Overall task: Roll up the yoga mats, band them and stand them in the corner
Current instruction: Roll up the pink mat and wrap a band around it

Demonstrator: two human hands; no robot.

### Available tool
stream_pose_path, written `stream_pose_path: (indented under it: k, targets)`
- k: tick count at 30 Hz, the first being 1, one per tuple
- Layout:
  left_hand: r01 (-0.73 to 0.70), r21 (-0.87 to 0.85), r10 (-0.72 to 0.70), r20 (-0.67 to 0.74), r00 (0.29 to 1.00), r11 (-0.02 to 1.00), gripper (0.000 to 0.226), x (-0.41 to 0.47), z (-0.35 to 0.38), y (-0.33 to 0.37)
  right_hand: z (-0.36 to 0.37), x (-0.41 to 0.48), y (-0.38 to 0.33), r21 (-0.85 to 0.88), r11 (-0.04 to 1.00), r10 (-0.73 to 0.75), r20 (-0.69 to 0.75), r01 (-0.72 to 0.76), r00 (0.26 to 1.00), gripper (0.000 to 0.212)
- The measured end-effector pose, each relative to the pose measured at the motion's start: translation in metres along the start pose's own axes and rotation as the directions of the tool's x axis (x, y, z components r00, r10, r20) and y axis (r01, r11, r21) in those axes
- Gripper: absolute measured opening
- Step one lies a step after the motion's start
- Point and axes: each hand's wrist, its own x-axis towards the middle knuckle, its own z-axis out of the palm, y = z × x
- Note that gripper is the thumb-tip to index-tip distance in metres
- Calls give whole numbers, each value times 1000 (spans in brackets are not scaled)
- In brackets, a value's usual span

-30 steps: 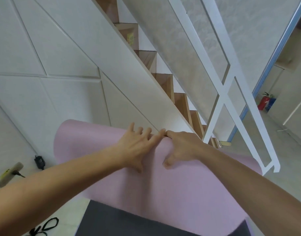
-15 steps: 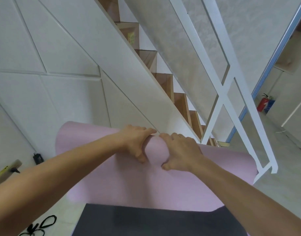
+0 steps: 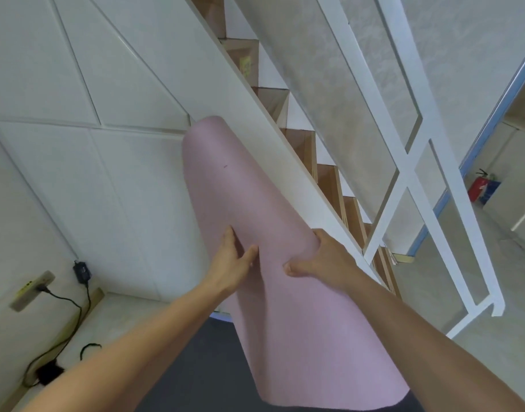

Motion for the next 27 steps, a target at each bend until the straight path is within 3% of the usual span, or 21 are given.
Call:
stream_pose_path:
  k: [3, 6, 9, 17, 22, 24, 27]
  targets:
    - [224, -377, -152, 212, 965, 899, 73, -3, 8, 3, 9, 1, 2, 128, 991, 25, 46, -31, 999, 98]
    - [306, -514, -145, 330, 933, 801, 55, -1, 12, 4, 15, 3, -2, 201, 979, 11, 109, -33, 994, 94]
    - [300, -580, -105, 345, 933, 757, 32, -1, 13, 9, 19, 4, -5, 235, 971, 14, 125, -43, 992, 97]
    - [268, -704, -36, 326, 945, 657, 94, -6, 12, -1, 37, -10, -7, 373, 925, -23, 239, -70, 971, 80]
    - [244, -769, -44, 271, 961, 591, 81, -12, 1, -7, 59, -12, -10, 421, 902, -41, 309, -98, 950, 72]
    - [232, -768, -65, 241, 968, 598, 75, -14, -4, -8, 65, -14, -15, 279, 959, -33, 257, -41, 966, 85]
    - [131, -731, -45, 136, 990, 670, 57, -15, -8, 0, 72, -28, -30, -72, 997, -32, 75, 38, 997, 114]
